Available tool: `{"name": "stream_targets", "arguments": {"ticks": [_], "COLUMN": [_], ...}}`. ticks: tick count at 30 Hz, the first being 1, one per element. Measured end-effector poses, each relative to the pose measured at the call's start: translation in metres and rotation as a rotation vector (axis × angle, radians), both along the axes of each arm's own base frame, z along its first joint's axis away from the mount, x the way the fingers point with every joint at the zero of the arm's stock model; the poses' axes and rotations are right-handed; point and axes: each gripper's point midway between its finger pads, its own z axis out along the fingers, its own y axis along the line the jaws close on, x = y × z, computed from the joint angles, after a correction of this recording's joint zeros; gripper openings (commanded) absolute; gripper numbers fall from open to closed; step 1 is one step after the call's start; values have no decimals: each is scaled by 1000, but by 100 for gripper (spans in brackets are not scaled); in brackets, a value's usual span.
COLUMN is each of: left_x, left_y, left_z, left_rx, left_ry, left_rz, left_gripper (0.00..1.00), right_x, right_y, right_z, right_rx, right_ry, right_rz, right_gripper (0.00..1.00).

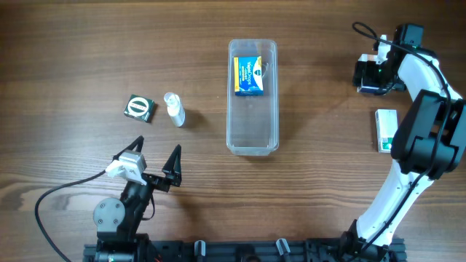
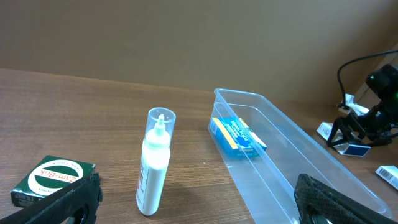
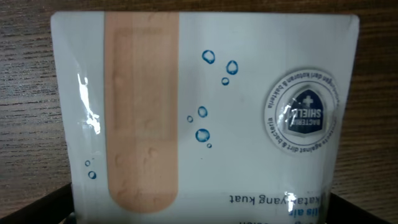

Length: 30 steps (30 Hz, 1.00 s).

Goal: Pack container
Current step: 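Move the right gripper to the white Hansaplast box and grasp it, then lift the Hansaplast box and carry it over the container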

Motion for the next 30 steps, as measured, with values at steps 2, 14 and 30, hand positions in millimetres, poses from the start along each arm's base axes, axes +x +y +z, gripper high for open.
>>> {"name": "stream_targets", "arguments": {"ticks": [2,14,30], "left_x": [0,0,0], "left_y": [0,0,0], "left_z": [0,0,0], "left_rx": [0,0,0], "left_ry": [0,0,0], "left_rz": [0,0,0], "left_gripper": [100,100,100], "right_x": [0,-2,2], "right_y": [0,1,136], "right_z": [0,1,159], "right_rx": [2,11,46], "right_ry": [1,7,-246], "right_rz": [-4,-28,163], "right_gripper": [89,74,76]}}
